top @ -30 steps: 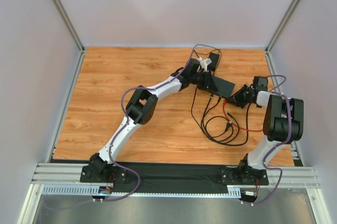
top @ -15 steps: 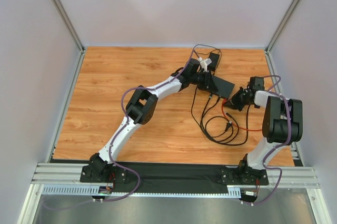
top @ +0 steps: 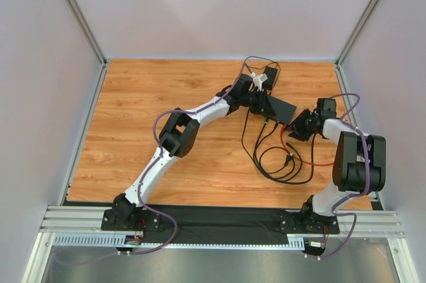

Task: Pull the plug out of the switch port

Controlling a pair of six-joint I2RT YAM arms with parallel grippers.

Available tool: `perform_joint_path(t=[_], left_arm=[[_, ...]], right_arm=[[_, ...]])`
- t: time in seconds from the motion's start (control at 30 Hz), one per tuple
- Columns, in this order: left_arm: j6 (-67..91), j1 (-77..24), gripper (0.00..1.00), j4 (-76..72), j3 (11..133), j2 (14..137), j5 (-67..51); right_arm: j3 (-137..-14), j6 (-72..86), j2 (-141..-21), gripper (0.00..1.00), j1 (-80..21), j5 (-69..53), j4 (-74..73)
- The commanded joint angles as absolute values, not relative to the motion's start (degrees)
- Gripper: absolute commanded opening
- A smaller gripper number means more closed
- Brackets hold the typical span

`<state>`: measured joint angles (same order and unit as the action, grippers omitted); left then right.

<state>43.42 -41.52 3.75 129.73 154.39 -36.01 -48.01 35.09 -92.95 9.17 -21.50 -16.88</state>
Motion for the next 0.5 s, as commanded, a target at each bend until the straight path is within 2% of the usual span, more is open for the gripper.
perform_joint_path(t=[0.0, 0.13, 0.23, 0.3, 0.37, 0.47], left_arm=[[43.07, -41.4, 0.29, 5.01, 128.67, 155.13, -36.39], [43.24, -41.4, 0.29, 4.83, 128.76, 154.95, -36.47], [43.42, -41.4, 0.29, 4.66, 128.58, 154.95, -36.56], [43.42, -41.4, 0.29, 4.66, 128.58, 154.95, -36.74], [43.42, -41.4, 0.29, 4.75, 128.5, 155.04, -36.83], [43.42, -41.4, 0.29, 4.66, 128.58, 154.95, -36.74]], right_arm=[[-49.74, 36.65, -94.29, 0.38, 8.88, -21.27, -13.27], [-54.48, 34.55, -97.64, 0.46, 5.19, -16.8, -17.92], [-57.55, 32.18, -98.7, 0.47, 1.15, -5.94, -23.62], [-59.84, 31.21, -99.66, 0.46, -2.43, -0.38, -27.4], [-62.48, 30.06, -100.37, 0.42, -4.47, 8.64, -32.22], [-64.33, 29.18, -101.33, 0.37, -7.9, 15.44, -35.67]])
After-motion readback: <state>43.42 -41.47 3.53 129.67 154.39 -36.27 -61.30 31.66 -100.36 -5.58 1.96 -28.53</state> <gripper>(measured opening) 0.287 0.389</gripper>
